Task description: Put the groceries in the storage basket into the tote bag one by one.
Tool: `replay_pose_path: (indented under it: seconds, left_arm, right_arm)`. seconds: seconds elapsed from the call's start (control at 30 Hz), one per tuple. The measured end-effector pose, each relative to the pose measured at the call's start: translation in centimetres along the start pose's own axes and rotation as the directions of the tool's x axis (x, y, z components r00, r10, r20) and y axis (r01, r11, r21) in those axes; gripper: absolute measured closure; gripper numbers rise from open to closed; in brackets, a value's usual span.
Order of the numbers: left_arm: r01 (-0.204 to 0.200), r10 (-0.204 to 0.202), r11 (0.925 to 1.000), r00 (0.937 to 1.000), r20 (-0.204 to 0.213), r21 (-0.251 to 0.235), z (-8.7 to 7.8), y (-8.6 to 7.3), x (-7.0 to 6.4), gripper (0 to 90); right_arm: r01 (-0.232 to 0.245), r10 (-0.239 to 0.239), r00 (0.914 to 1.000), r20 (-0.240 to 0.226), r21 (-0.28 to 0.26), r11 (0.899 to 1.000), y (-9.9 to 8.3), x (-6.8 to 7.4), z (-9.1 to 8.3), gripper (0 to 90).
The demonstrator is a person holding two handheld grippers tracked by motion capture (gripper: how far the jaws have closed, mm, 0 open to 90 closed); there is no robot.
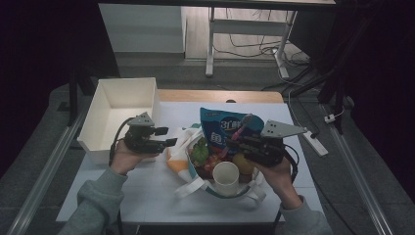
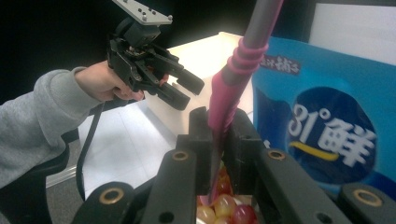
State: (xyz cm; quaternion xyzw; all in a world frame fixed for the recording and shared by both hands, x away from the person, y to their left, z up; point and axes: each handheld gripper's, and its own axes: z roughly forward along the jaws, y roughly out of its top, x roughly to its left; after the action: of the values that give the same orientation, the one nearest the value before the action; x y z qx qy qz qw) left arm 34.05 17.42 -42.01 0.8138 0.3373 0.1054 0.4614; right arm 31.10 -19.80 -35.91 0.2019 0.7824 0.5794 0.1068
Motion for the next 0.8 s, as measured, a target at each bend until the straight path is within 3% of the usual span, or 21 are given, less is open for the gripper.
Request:
replay_pose_path:
  seconds: [0.4,0.8]
  left_arm:
    - [0.004,-0.004,1.0,1.0,0.0,0.004,0.0,-0.3,-0.1,41.4]
    - [0.007,-0.007,0.9999,1.0,0.0,0.013,0.3,-0.4,0.0,41.1]
  right_arm:
    - [-0.021,0.02,0.9997,0.014,0.081,0.997,-2.2,0.2,-1.2,81.2]
    - [-0.041,0.041,0.9991,0.008,0.148,0.988,-4.4,0.2,0.0,81.0]
